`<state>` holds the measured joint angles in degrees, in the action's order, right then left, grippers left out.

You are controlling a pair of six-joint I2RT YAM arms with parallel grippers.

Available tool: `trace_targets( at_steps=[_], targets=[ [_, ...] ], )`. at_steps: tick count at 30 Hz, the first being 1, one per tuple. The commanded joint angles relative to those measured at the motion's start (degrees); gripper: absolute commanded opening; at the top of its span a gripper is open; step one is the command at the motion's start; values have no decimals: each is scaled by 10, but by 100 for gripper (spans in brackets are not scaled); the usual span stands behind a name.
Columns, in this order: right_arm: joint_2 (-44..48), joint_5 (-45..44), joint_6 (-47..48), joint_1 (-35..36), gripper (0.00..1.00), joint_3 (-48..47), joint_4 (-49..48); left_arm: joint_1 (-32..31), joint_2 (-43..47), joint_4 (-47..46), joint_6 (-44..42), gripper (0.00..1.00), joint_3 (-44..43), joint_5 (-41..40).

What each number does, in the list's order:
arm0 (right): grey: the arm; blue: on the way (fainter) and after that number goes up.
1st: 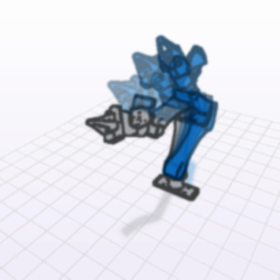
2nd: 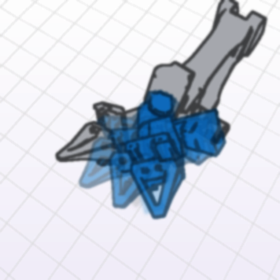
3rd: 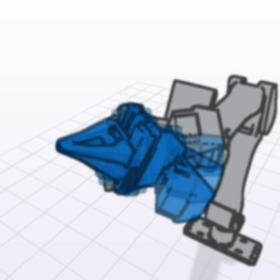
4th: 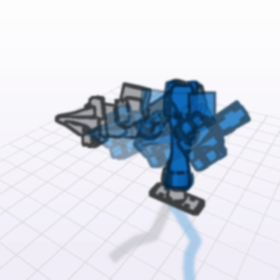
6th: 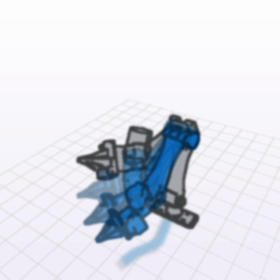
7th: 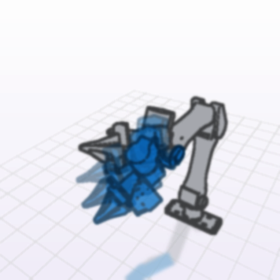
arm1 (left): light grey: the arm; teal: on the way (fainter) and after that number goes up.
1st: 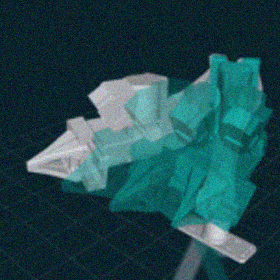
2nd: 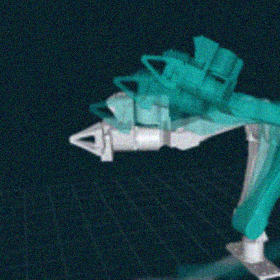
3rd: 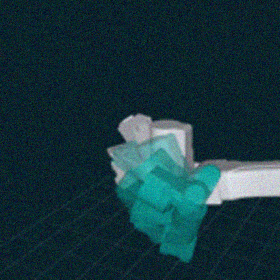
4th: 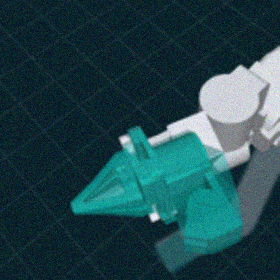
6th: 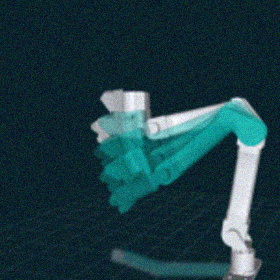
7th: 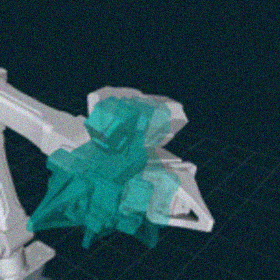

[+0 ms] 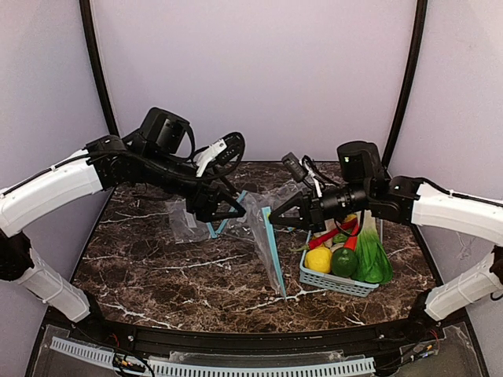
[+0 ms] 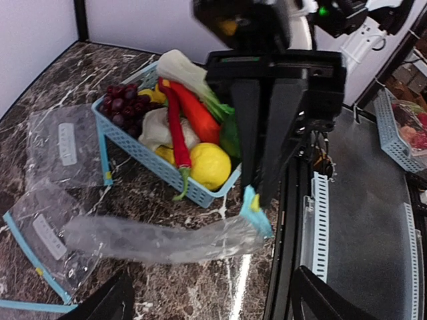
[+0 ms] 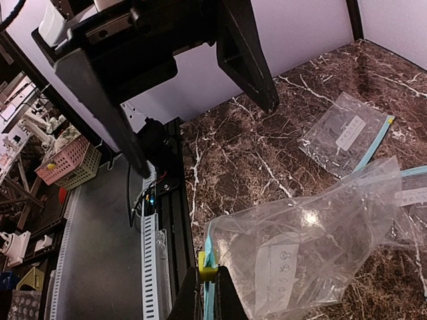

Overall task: Place the food in the zip-top bag and seal the zipper
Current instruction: Hold the zipper food storage bag at the center of the board.

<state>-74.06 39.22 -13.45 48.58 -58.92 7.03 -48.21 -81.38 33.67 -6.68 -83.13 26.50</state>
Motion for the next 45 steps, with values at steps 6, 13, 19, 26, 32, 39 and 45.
trace_targets(
  at_steps=[6, 13, 19, 26, 32, 39, 45],
  targets=[
    [-39, 23, 14, 23, 0, -42, 3, -8, 3, -120, 19, 64, 49, 175],
    [-55, 30, 12, 35, 0, -53, -8, -8, -19, -130, 24, 53, 66, 189],
    [-57, 24, 13, 40, 0, -56, -6, -8, -21, -129, 21, 44, 70, 179],
    [-51, 16, 12, 40, 0, -54, -7, -8, -20, -126, 21, 27, 73, 181],
    [-51, 14, 12, 41, 0, -55, -6, -8, -20, -128, 21, 13, 73, 181],
    [-51, 10, 14, 41, 0, -55, -4, -8, -25, -124, 20, 2, 73, 187],
    [-48, -1, 15, 40, 0, -52, -5, -8, -25, -120, 16, 1, 74, 190]
  ],
)
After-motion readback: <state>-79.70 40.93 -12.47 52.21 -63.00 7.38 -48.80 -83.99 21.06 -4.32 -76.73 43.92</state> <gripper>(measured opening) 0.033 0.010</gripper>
